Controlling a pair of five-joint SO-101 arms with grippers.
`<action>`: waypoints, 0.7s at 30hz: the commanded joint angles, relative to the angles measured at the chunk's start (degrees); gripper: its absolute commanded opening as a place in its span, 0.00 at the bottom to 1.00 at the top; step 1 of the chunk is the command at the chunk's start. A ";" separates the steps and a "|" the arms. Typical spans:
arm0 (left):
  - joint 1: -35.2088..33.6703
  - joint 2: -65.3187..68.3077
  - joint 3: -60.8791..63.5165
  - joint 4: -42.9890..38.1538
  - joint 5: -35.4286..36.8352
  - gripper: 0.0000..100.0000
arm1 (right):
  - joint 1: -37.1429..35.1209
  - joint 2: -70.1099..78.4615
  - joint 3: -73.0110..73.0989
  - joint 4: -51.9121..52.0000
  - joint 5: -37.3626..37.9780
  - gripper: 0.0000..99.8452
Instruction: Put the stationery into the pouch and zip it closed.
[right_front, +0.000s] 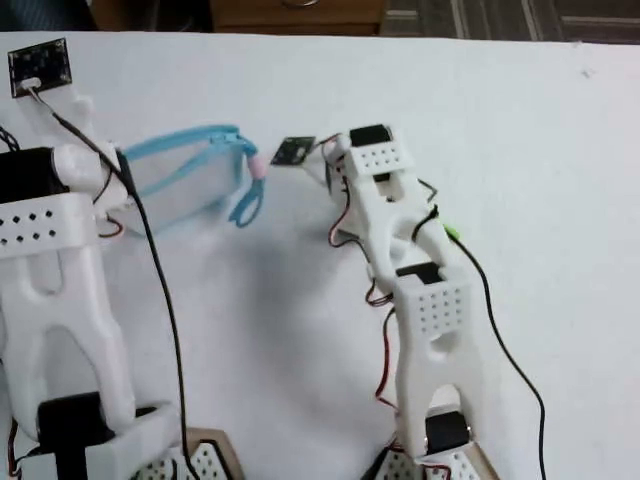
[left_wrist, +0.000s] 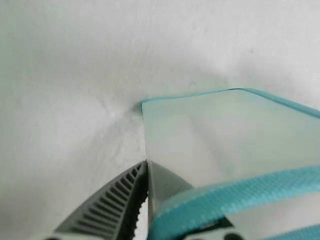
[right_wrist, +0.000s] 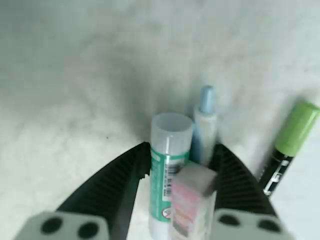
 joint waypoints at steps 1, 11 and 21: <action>-0.31 0.31 -0.97 0.26 0.18 0.02 | -1.63 0.04 -1.93 8.04 0.09 0.02; -0.22 0.31 -0.97 0.44 0.18 0.02 | -1.19 -15.25 -5.63 11.56 -10.64 0.02; -0.13 0.31 -0.97 0.44 0.18 0.02 | -1.19 -30.73 -6.15 7.87 -27.52 0.02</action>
